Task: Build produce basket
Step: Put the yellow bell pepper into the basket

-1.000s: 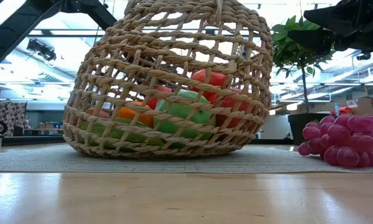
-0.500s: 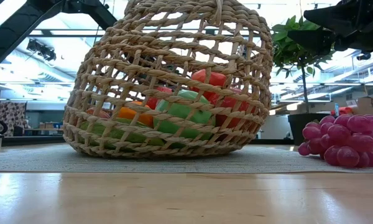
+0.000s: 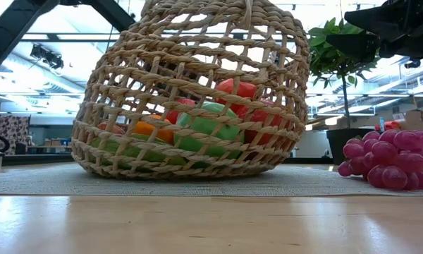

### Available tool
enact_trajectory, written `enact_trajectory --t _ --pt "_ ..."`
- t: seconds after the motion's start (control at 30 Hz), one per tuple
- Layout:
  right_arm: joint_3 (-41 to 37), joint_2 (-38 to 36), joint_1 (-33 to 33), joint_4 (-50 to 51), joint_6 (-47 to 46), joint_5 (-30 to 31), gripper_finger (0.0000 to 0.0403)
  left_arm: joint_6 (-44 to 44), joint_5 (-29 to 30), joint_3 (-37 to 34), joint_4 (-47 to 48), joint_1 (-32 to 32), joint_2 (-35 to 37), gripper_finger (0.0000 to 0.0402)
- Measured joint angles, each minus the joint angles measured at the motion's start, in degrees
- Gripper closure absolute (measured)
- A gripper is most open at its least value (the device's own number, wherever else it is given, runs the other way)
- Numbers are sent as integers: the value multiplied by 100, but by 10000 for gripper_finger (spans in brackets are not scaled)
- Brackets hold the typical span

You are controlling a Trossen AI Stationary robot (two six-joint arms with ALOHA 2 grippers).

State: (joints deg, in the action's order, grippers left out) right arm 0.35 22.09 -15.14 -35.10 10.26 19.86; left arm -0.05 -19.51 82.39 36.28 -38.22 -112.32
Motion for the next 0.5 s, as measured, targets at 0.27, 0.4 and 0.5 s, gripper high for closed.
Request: enact_trajectory --t 0.27,0.4,0.5 --pt "-1 0 0 1 0 0 23 52 -68 11 47 -23 765 91" --pt "-1 1 1 2 0 0 23 52 14 11 38 -13 1310 91" --pt "-1 2 1 3 -2 0 23 50 148 20 -29 -13 1780 91"
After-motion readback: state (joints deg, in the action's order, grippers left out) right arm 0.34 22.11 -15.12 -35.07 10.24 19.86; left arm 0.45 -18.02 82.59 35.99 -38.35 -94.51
